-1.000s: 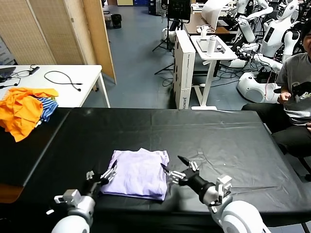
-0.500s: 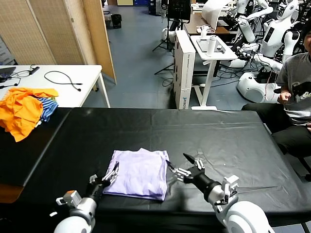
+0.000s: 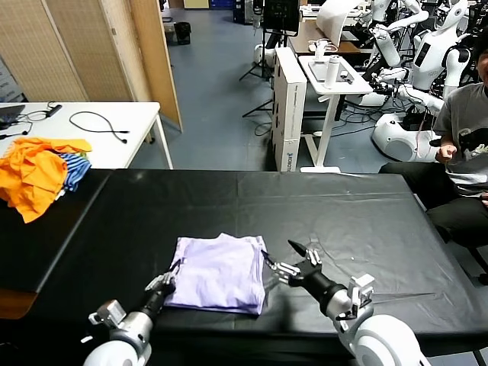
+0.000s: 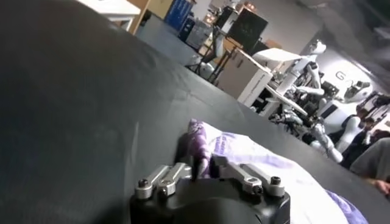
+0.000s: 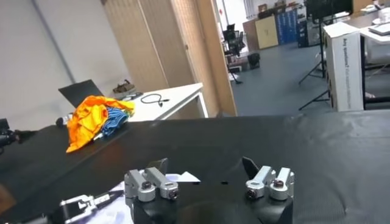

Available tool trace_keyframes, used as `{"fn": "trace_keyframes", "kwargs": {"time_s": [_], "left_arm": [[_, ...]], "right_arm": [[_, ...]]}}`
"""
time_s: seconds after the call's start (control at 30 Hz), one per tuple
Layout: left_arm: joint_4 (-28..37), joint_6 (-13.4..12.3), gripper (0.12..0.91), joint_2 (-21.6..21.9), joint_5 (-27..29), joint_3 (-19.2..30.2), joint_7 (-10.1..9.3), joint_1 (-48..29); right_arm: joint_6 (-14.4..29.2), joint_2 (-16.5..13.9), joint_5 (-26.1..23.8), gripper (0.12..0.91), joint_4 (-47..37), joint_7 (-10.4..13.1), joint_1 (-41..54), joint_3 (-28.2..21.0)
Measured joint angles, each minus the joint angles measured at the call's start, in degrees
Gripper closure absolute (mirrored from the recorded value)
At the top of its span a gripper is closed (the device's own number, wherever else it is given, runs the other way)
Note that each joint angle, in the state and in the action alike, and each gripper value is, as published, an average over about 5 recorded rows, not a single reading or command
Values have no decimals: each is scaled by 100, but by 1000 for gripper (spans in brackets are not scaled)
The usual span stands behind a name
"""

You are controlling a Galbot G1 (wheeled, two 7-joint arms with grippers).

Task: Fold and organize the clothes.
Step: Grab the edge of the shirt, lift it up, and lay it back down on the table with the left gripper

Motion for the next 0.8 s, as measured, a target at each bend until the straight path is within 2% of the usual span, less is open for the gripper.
{"fn": "trace_keyframes", "kwargs": {"time_s": [0.23, 0.43, 0.63, 0.8], "left_arm": [[-314, -249, 859, 326, 1316, -316, -23, 136], [-618, -516, 859, 1144, 2048, -1050, -46, 406], [-895, -583, 859, 1926, 2623, -1923, -151, 663], [-1225, -526, 859, 2024, 3265, -2001, -330, 682]], "right_arm": [[-21, 37, -33, 118, -111, 117, -12, 107], [-48, 89, -41, 118, -246, 176, 3, 131], [-60, 135, -51, 118, -317, 186, 12, 110], [-63, 141, -68, 118, -309, 187, -46, 142]]}}
